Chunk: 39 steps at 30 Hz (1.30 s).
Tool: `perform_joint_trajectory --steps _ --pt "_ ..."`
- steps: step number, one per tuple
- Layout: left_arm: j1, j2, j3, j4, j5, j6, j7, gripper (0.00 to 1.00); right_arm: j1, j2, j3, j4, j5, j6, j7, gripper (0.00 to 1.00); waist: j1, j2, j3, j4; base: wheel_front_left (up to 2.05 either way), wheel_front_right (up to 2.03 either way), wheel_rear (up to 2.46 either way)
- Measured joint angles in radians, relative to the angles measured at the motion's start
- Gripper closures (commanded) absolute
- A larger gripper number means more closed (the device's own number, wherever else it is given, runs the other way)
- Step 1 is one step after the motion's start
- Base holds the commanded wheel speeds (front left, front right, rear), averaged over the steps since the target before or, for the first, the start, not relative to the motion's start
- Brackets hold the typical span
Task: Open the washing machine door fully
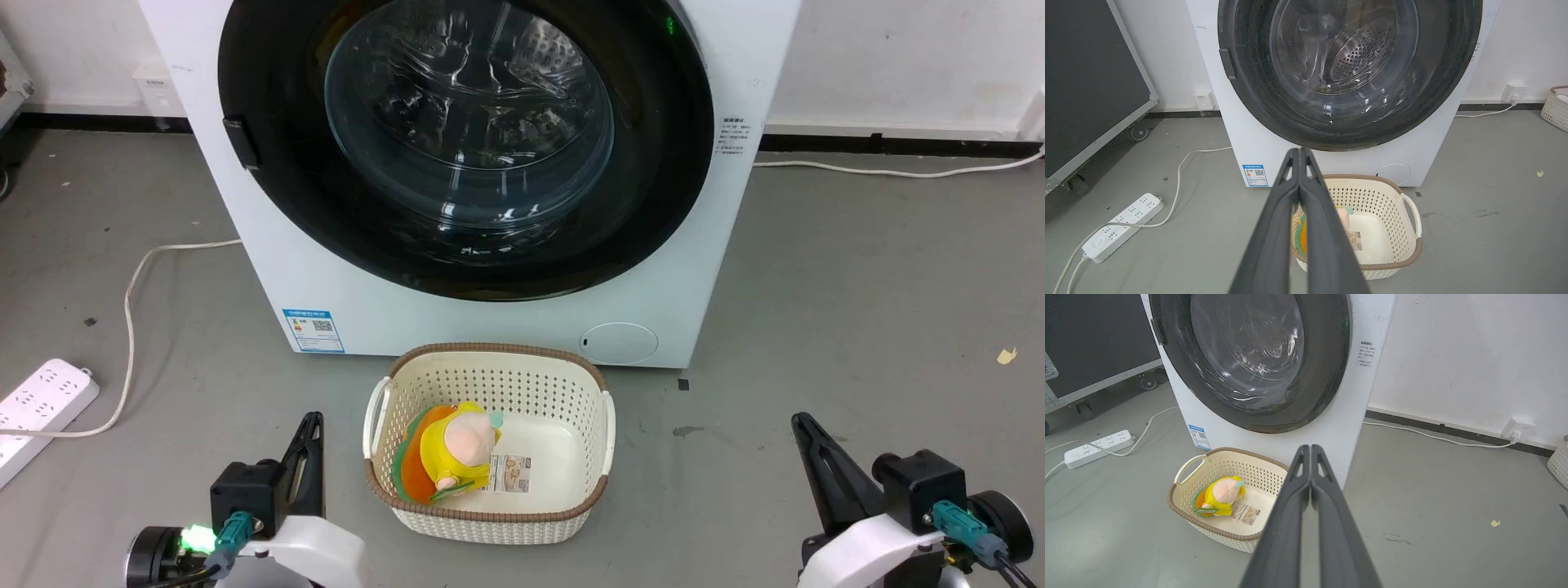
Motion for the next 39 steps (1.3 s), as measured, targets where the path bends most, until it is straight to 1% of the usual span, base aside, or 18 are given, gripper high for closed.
perform_joint_trajectory --steps 28,29,39 --pt "0.0 0.0 0.0 0.0 0.0 0.0 0.0 1.0 0.0 0.0 0.0 0.0 0.0 0.0 0.0 1.0 0.0 0.0 0.0 0.0 0.0 0.0 0.0" --pt "0.0 0.0 0.0 0.0 0.0 0.0 0.0 0.0 0.001 0.0 0.0 0.0 0.0 0.0 0.0 0.0 0.0 0.0 0.0 0.0 0.0 0.0 0.0" --pt "0.0 0.0 -0.003 0.002 0.0 0.0 -0.008 0.0 0.001 0.0 0.003 0.006 0.002 0.0 -0.006 0.0 0.0 0.0 0.001 -0.001 0.0 0.0 0.0"
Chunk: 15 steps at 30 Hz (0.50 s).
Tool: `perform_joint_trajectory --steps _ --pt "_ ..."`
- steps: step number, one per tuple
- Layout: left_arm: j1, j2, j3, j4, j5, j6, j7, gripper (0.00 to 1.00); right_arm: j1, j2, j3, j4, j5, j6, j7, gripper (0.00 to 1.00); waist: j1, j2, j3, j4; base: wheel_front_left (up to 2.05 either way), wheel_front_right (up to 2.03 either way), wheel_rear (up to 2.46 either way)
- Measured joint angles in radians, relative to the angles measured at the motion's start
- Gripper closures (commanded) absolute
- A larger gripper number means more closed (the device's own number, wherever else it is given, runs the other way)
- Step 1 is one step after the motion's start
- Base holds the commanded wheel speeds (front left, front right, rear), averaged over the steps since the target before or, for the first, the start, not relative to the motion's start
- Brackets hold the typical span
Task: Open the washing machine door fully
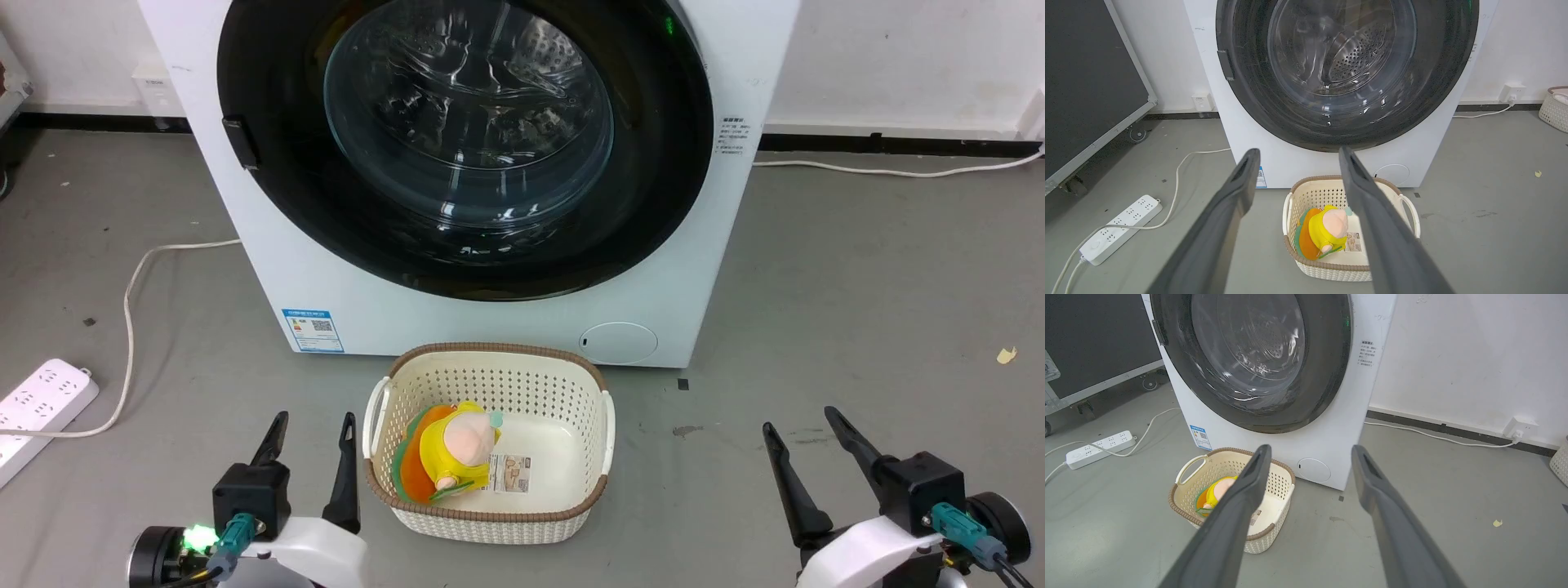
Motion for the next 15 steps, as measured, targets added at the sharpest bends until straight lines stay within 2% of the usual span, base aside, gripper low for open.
perform_joint_trajectory --steps 15 --pt "0.0 0.002 -0.016 0.001 0.0 0.0 -0.029 0.0 -0.021 0.0 -0.002 0.01 0.018 0.0 -0.032 0.0 0.0 0.0 0.023 0.003 0.0 0.0 0.0"
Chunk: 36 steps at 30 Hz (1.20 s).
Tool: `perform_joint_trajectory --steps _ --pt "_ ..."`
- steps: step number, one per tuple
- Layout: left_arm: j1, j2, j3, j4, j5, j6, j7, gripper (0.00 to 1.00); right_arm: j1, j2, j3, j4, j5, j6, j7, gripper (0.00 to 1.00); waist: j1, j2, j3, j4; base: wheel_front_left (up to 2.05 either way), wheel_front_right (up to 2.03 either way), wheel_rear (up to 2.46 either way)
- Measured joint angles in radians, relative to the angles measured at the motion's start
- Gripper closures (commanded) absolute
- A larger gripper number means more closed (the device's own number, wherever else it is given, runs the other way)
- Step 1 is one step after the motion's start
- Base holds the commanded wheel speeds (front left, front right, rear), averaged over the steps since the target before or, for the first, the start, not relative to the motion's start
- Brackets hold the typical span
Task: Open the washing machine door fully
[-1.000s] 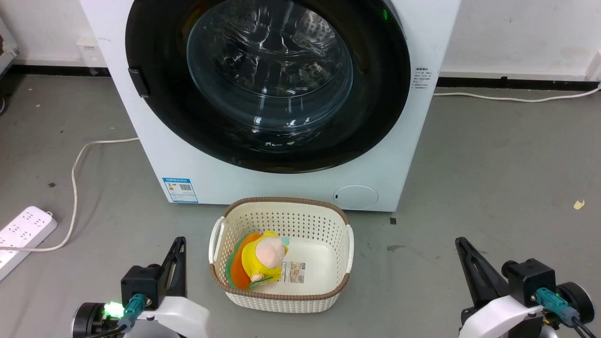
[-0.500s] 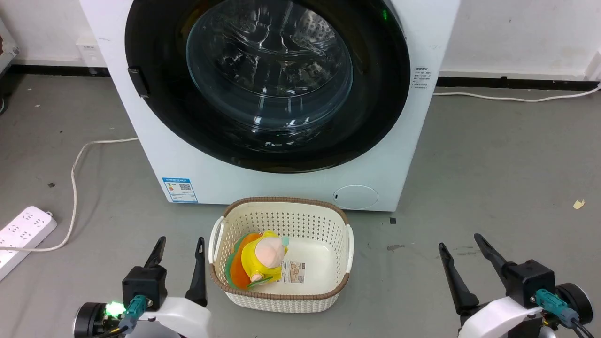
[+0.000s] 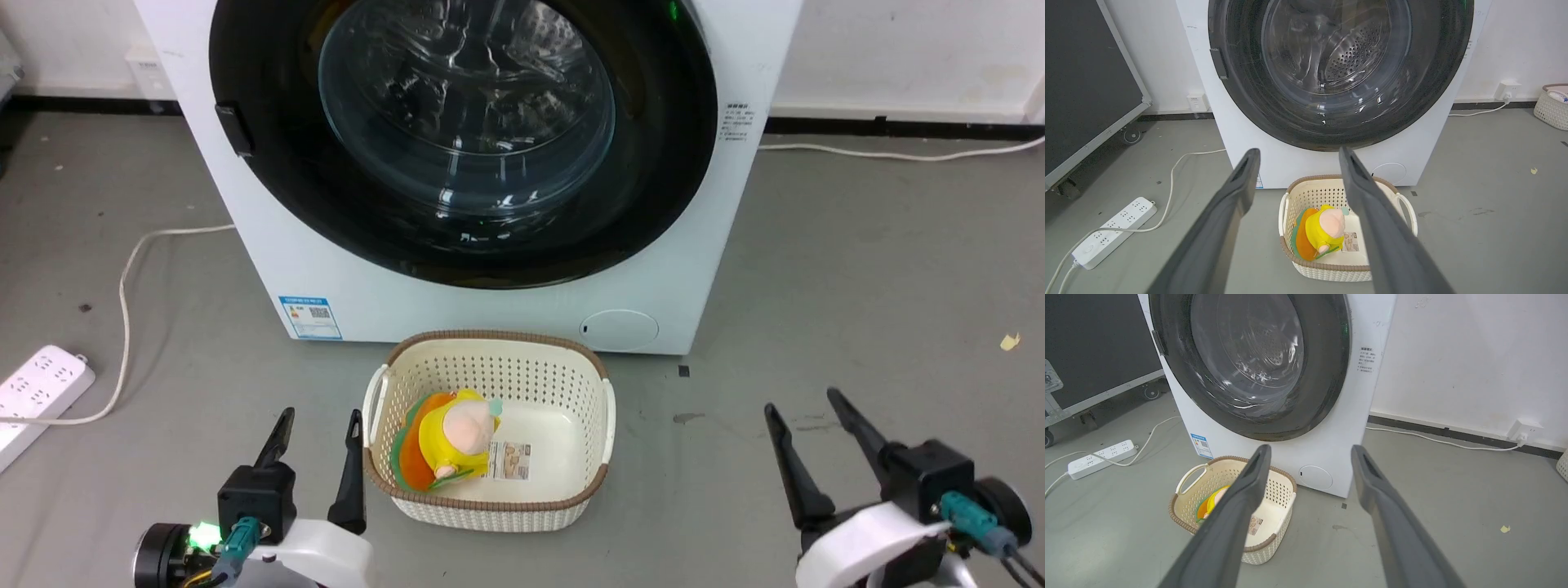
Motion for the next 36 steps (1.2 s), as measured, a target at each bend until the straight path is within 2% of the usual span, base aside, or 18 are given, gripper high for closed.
perform_joint_trajectory --steps 20,21,22,23,36 --pt "-0.044 0.01 -0.024 -0.009 0.0 0.001 -0.04 0.0 -0.206 -0.053 0.018 0.03 0.164 0.0 0.015 0.01 0.0001 0.0 0.095 0.022 0.0 0.0 0.0" --pt "-0.048 0.012 -0.025 -0.01 0.0 0.001 -0.044 0.0 -0.218 -0.056 0.017 0.033 0.173 0.0 0.02 0.47 0.0001 0.0 0.099 0.024 0.0 0.0 0.0" --pt "-0.051 0.013 -0.026 -0.01 0.0 0.001 -0.044 0.0 -0.23 -0.057 0.016 0.038 0.18 0.0 0.021 0.82 0.0001 0.0 0.103 0.026 0.0 0.0 0.0" --pt "-0.055 0.014 -0.028 -0.011 0.0 0.001 -0.046 0.0 -0.242 -0.058 0.015 0.042 0.188 0.0 0.021 1.0 0.0001 0.0 0.107 0.028 0.0 0.0 0.0" --pt "-0.079 0.021 -0.039 -0.026 0.0 0.004 -0.074 0.0 -0.424 -0.058 -0.052 0.132 0.334 0.0 0.075 1.0 0.0 0.0 0.163 0.053 0.0 0.0 0.0"
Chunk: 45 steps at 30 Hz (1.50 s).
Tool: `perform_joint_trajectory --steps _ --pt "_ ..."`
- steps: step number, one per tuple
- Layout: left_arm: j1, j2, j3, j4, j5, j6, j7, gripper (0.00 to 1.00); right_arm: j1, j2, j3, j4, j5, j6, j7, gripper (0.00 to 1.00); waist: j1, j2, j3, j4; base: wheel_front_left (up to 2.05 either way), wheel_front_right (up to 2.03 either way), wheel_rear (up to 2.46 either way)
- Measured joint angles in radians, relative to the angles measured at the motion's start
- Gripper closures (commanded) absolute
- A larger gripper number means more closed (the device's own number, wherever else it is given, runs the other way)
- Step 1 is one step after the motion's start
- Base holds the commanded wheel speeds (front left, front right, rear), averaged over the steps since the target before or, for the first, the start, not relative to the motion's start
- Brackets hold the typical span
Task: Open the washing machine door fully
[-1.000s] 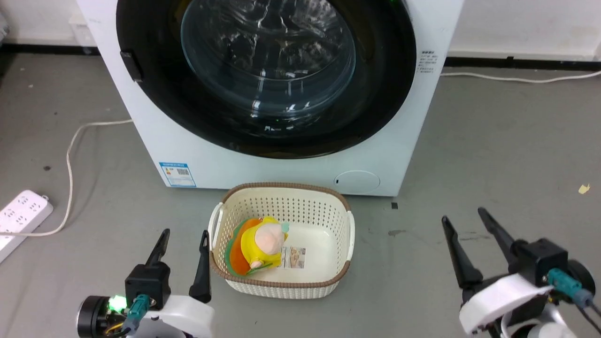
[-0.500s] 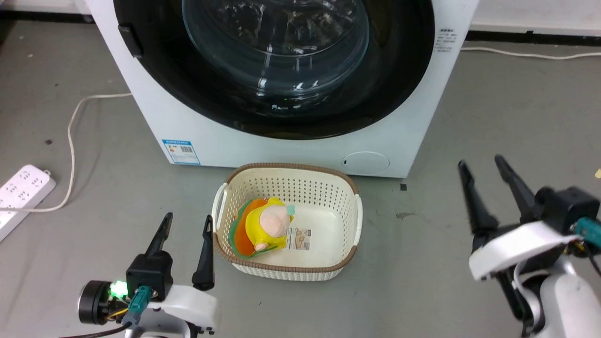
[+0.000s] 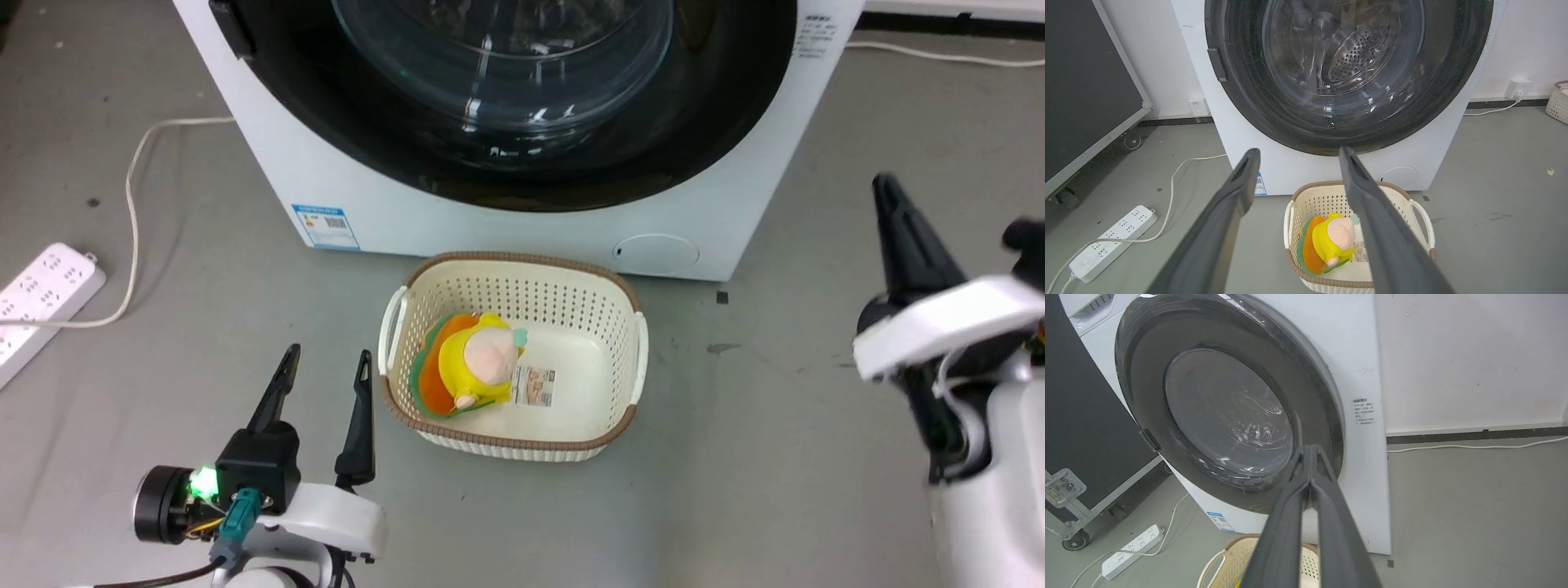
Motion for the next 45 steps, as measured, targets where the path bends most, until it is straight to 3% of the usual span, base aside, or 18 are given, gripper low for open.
perform_joint_trajectory --steps 21,30,36,45 --pt "-0.061 0.002 -0.03 -0.009 -0.008 0.0 -0.043 0.0 -0.274 0.005 -0.114 0.165 0.215 0.0 0.193 1.0 0.0 0.0 0.104 0.058 0.0 0.0 0.0" --pt "-0.08 0.002 -0.049 -0.011 -0.008 0.0 -0.063 0.0 -0.425 -0.045 -0.211 0.323 0.291 0.0 0.266 1.0 0.0 0.0 0.14 0.083 0.0 0.0 0.0" --pt "-0.102 0.002 -0.064 -0.015 -0.008 0.0 -0.081 0.0 -0.633 -0.071 -0.329 0.521 0.387 0.0 0.411 1.0 0.0 0.0 0.179 0.107 0.0 0.0 0.0" --pt "-0.103 0.003 -0.08 -0.017 -0.008 -0.001 -0.101 0.0 -0.814 -0.125 -0.418 0.729 0.416 -0.001 0.533 1.0 0.0 0.0 0.213 0.132 0.0 0.0 0.0"
